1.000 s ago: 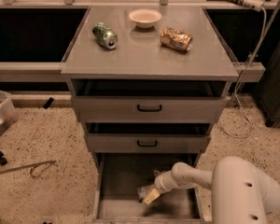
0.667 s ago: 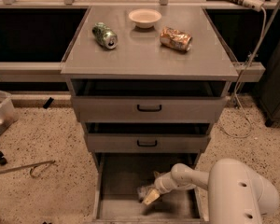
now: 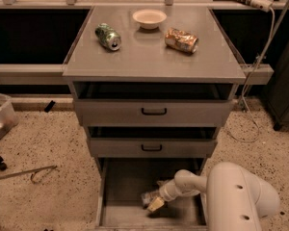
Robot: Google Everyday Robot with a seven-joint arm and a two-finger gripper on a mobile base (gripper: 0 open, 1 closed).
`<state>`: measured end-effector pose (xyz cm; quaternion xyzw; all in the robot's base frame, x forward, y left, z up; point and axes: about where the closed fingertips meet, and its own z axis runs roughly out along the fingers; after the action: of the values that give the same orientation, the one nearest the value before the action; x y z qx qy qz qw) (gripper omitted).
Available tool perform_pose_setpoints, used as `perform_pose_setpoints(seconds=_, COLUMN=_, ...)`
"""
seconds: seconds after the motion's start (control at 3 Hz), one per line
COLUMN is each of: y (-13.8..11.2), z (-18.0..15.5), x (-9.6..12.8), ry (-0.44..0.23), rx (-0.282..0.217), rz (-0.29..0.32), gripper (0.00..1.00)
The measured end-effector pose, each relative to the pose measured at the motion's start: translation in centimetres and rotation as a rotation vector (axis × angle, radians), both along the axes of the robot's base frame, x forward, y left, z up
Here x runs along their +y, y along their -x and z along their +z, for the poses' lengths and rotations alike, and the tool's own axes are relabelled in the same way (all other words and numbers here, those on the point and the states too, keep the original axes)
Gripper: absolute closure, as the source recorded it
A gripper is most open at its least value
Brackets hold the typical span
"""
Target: Pick blue plastic bottle from bottom drawer and place on counter
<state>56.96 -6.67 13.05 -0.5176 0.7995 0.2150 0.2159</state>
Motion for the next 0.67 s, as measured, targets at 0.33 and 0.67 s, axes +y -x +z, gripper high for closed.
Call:
perform_pose_setpoints(seconds=0.33, y=0.04, z=-0.06, x=0.00, ry=0.002, rx=0.001, rz=0.002, gripper=0.42)
perform_pose_setpoints(seconds=0.67, y=0.04, z=-0.06, x=0.00, ry=0.002, rx=0.001, rz=0.002, gripper=0.65)
